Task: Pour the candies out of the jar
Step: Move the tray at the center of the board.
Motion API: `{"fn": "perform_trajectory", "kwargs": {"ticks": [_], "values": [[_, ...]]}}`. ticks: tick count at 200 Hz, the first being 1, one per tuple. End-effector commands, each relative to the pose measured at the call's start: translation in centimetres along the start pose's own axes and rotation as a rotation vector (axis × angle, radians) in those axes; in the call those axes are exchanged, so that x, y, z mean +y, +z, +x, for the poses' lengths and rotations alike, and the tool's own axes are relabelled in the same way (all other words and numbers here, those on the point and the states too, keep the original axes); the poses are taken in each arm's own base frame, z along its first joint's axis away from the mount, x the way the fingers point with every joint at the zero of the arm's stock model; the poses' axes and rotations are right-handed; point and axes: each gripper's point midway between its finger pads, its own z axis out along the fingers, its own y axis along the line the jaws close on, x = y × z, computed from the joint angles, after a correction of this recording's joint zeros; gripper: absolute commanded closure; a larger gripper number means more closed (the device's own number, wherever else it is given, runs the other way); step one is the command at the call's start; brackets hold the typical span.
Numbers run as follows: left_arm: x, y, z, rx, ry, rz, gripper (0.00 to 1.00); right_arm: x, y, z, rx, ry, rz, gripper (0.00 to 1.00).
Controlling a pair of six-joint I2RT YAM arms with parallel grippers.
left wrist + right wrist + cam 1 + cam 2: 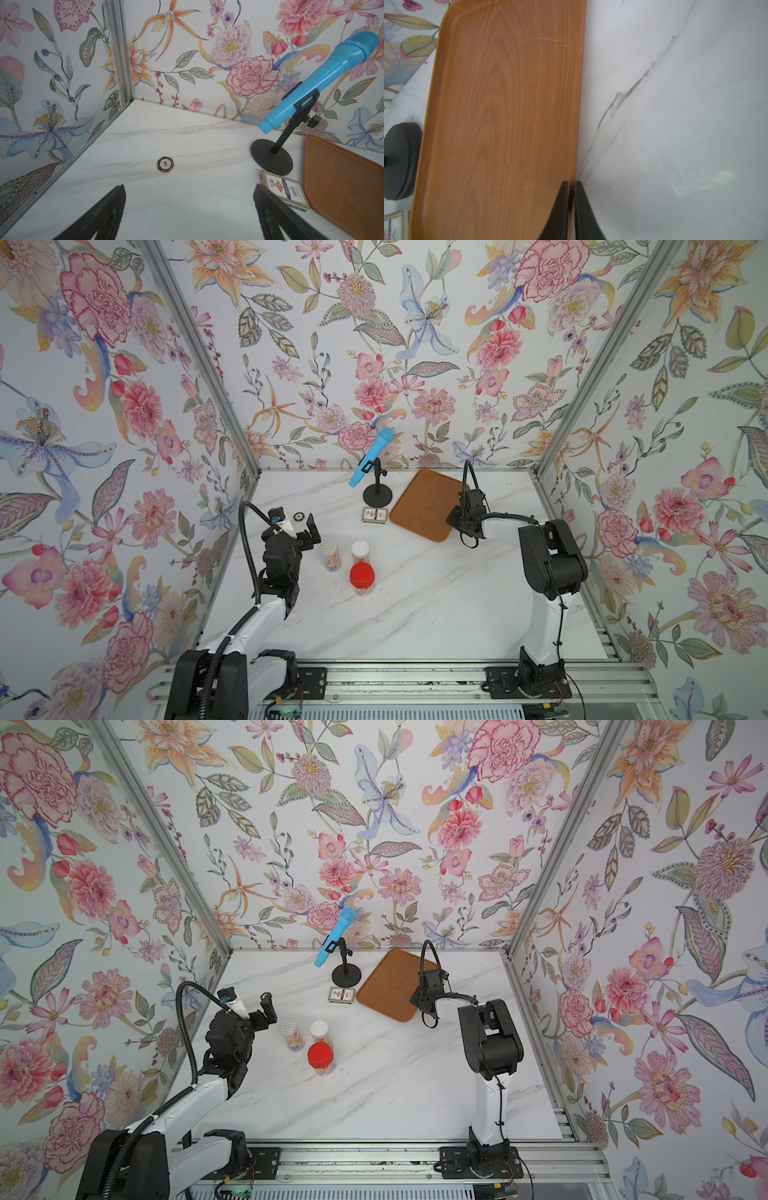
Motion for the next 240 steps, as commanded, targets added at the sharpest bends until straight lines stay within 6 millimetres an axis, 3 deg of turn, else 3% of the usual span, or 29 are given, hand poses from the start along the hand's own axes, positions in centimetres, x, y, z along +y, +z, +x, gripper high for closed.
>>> {"fn": "perform_trajectory", "kwargs": {"ticks": [1,43,66,88,137,187,217,226,240], "values": [[0.3,-0.2,0.2,0.004,0.02,-0.013,0.01,-0.7,0.4,0.4,0.009,0.032,-0.013,0.98],[0.2,-0.2,0.3,0.012,0.019,-0.008,0.01,-1.2,-2.5,-0.7,0.0,-0.036,-0.073,1.0],[0.1,-0.4,0.3,0.01,0.011,-0.002,0.01,-2.1,-5.2,0.0,0.047,-0.17,-0.061,1.0],[-0.1,-0.5,0.1,0.006,-0.009,0.013,0.01,-3.8,-7.9,2.2,0.115,-0.264,-0.036,1.0],[-1.3,0.0,-0.8,0.006,-0.067,0.064,0.01,-6.6,-12.8,9.4,0.266,-0.311,-0.076,1.0],[-2.0,-0.2,-1.3,0.002,-0.094,0.092,0.01,-8.7,-16.0,12.2,0.293,-0.312,-0.086,1.0],[-1.9,-0.5,-1.4,-0.001,-0.096,0.089,0.01,-7.3,-17.7,10.2,0.229,-0.359,-0.093,0.46],[-1.9,-0.5,-1.3,0.003,-0.096,0.088,0.01,-5.8,-18.4,9.4,0.202,-0.396,-0.11,0.36],[-1.8,-0.7,-1.1,0.008,-0.093,0.087,0.01,-2.9,-19.5,8.7,0.176,-0.471,-0.141,0.29]]}}
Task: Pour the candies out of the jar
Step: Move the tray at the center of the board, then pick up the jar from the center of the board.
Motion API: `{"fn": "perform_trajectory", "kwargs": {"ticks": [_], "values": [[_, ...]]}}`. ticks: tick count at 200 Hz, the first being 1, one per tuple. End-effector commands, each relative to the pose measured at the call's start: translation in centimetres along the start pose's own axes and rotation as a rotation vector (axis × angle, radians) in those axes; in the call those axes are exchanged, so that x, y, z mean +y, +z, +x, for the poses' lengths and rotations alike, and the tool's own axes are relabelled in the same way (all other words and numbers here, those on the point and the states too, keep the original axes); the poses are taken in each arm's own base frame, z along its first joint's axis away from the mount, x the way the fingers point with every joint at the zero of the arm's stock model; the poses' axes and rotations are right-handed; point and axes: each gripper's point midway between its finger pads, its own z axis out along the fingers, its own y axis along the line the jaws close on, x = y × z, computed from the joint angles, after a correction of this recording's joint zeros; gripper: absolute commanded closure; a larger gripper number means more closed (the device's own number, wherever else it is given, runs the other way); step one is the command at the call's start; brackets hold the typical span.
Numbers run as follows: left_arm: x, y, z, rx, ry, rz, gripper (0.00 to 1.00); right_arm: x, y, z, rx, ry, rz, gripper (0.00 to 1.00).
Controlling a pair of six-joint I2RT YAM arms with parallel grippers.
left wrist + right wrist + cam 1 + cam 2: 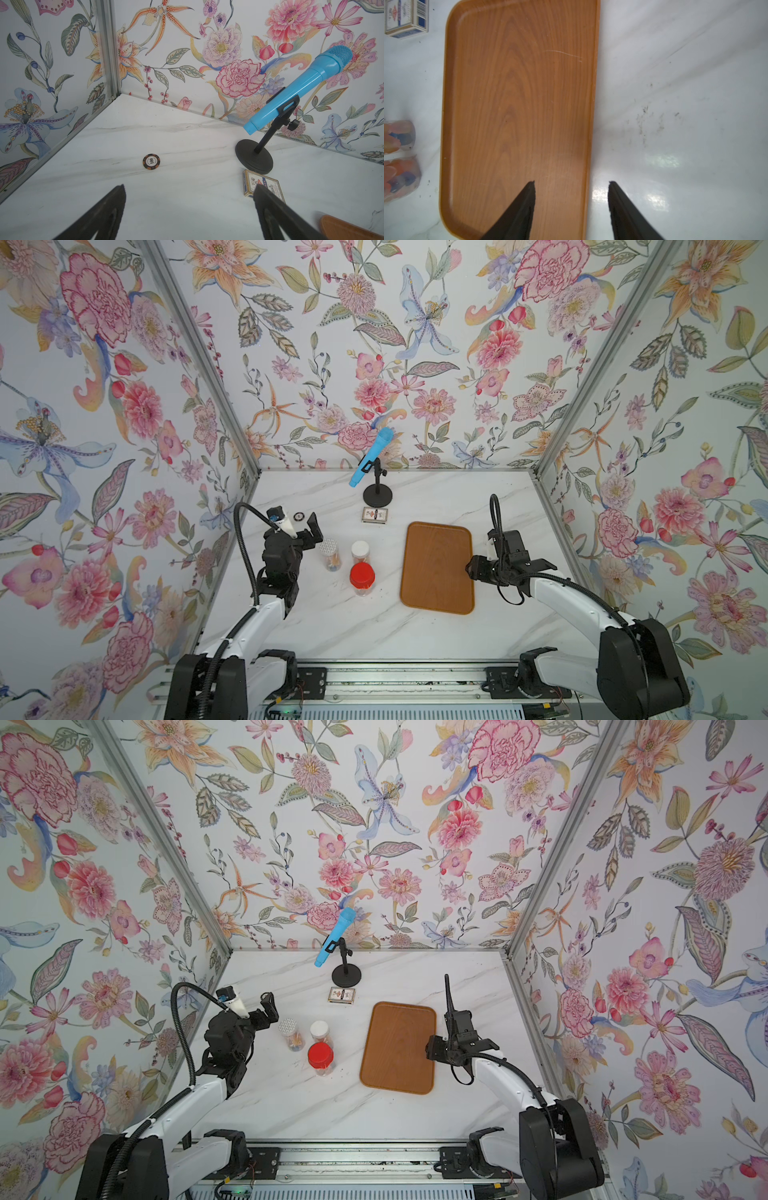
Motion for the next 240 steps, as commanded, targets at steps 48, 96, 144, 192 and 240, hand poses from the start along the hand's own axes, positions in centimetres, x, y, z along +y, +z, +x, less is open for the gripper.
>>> {"fn": "perform_trajectory", "kwargs": {"ticks": [48,96,144,192,240], "values": [[-0.2,-0.7,0.0,0.005,-0.01,0.014,0.01,18.7,-3.5,-4.4,-0.086,-0.471,-0.186,0.2],[1.1,-1.1,1.8,0.033,-0.009,-0.014,0.01,30.0,-0.3,-1.7,-0.026,-0.705,-0.282,0.15],[1.6,-1.7,3.1,0.052,-0.004,-0.022,0.01,34.3,3.6,0.0,0.023,-0.772,-0.281,0.11],[1.7,-1.8,2.7,0.037,-0.013,-0.029,0.01,34.4,6.3,0.1,0.046,-0.766,-0.229,0.17],[4.2,-2.3,2.9,0.031,-0.051,-0.168,0.01,34.0,7.1,0.4,0.067,-0.718,-0.192,0.26]]}}
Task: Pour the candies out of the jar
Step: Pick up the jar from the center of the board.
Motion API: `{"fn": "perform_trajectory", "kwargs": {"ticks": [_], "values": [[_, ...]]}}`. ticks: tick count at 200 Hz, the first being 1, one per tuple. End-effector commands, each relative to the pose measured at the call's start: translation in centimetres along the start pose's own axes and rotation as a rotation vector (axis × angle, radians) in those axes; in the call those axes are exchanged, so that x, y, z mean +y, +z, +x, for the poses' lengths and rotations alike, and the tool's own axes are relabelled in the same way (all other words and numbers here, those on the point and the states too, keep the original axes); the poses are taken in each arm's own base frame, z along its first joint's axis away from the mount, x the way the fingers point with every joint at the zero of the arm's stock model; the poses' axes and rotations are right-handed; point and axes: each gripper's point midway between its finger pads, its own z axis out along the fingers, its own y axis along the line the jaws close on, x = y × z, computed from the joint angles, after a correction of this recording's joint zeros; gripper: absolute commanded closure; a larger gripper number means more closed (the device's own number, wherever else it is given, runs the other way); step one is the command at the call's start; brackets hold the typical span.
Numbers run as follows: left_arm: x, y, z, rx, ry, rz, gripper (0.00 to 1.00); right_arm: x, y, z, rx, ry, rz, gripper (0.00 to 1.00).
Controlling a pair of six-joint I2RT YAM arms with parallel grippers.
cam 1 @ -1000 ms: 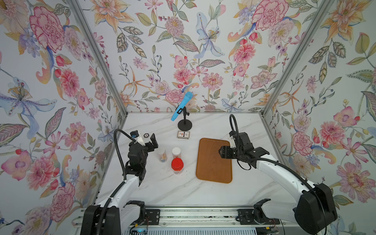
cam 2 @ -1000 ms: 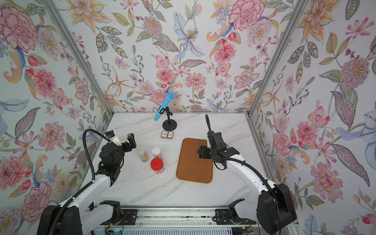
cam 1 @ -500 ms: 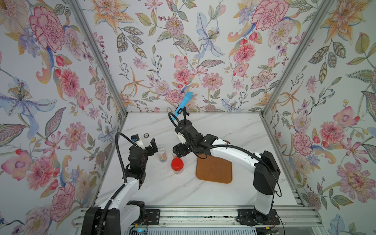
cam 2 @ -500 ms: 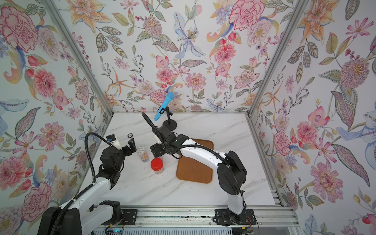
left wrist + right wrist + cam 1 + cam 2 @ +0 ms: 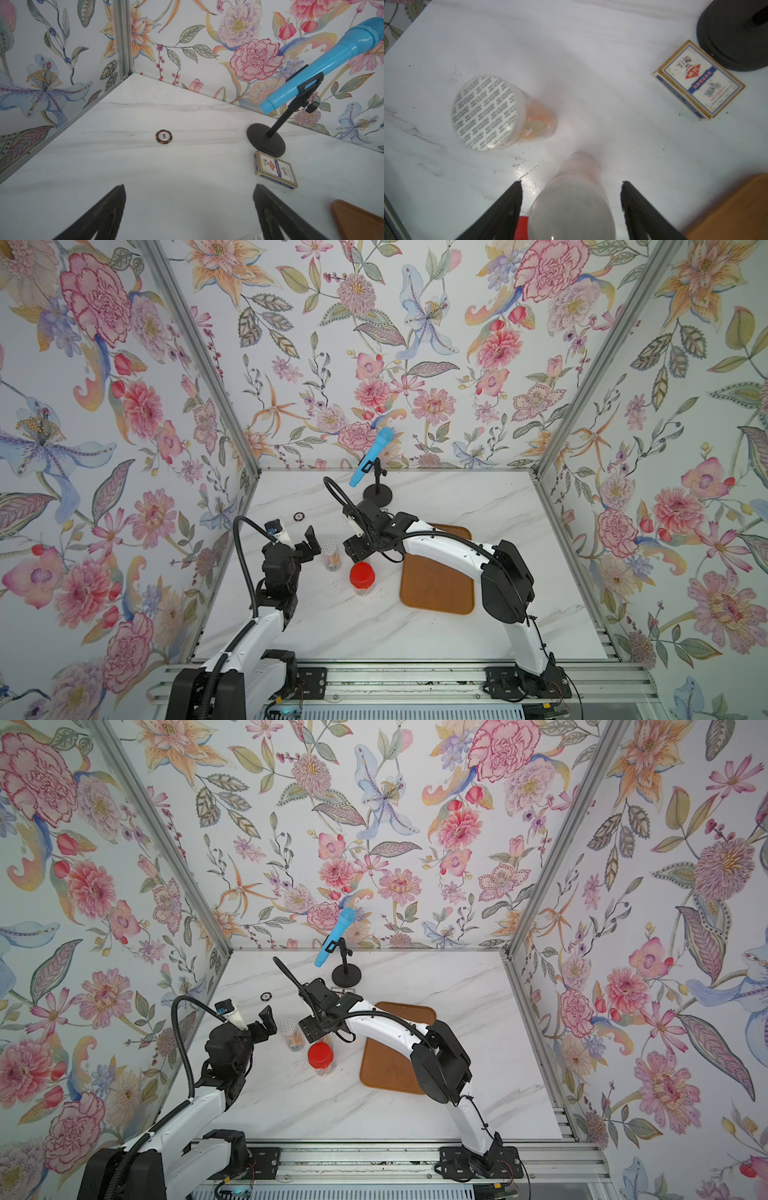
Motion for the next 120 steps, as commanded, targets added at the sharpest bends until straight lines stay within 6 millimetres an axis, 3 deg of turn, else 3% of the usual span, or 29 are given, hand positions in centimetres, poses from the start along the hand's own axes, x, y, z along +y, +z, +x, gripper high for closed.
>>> {"fn": "perform_trajectory", "kwargs": {"ticks": [1,50,99,120], "values": [[1.8,-0.5,-0.5,-0.029,-0.035,-0.085,0.01,-0.6,0.0,0.3,0.02,0.026,0.044,0.26],[-0.2,-0.6,-1.0,-0.03,0.001,0.02,0.01,-1.0,0.4,1.1,0.04,0.023,0.099,0.32],[-1.3,-1.0,-1.6,-0.04,-0.002,0.082,0.01,-1.1,-0.1,0.6,0.029,0.065,0.079,0.56],[-3.1,-1.2,-2.0,-0.041,0.002,0.175,0.01,-1.4,-1.1,0.1,0.024,0.101,0.033,0.62]]}}
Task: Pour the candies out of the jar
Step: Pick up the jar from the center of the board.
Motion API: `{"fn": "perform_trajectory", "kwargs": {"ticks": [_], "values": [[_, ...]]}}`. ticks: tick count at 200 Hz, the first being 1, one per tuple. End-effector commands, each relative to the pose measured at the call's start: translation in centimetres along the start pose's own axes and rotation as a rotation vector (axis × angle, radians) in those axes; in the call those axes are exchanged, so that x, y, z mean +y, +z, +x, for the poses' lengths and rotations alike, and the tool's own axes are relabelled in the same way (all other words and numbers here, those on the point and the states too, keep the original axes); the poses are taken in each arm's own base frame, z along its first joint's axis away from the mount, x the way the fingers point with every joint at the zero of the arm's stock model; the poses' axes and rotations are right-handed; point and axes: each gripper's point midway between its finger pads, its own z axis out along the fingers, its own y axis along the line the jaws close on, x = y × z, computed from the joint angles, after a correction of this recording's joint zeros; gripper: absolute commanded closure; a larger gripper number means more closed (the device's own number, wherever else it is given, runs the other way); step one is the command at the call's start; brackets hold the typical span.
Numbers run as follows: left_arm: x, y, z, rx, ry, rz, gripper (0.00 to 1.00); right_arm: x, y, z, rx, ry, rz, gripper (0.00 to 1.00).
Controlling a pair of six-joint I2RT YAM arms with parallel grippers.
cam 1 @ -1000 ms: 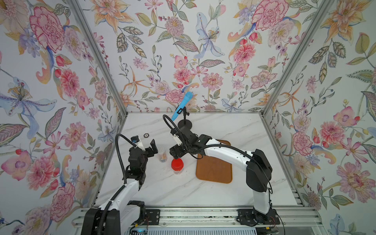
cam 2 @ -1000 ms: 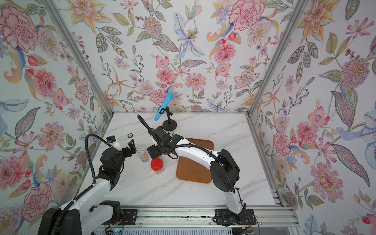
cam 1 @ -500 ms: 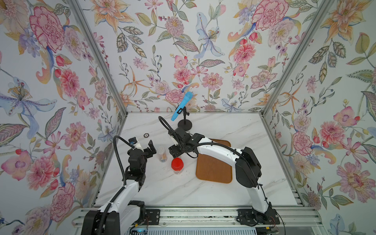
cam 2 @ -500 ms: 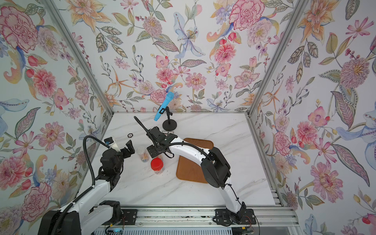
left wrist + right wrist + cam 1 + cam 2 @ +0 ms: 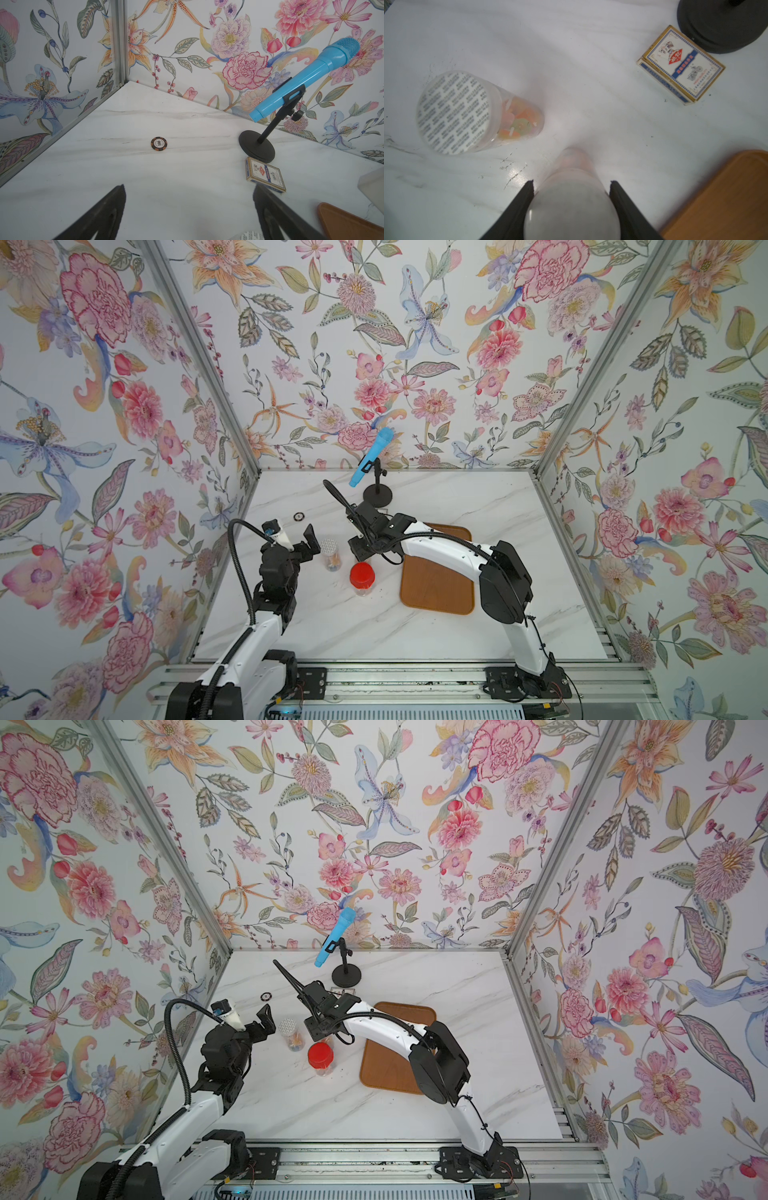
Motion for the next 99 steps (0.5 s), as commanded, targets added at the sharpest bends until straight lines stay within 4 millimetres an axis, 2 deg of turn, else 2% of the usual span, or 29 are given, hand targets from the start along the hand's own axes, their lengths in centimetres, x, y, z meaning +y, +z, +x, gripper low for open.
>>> {"fn": "perform_trajectory", "kwargs": {"ticks": [1,51,81,99], "values": [[-1.9,-0.2,-0.8,-0.004,0.012,0.11,0.01,-0.6,-1.3,-0.5,0.009,0.053,-0.039,0.62],[-8.5,-1.5,-2.7,-0.065,0.05,0.425,0.01,-3.5,-6.3,-2.4,-0.047,0.103,-0.139,0.64],[-11.7,-2.1,-2.9,-0.075,0.088,0.558,0.01,-6.1,-9.4,-2.9,-0.077,0.169,-0.205,0.65],[-13.8,-2.4,-2.6,-0.076,0.138,0.629,0.01,-7.9,-12.0,-3.6,-0.122,0.212,-0.245,0.65]]}}
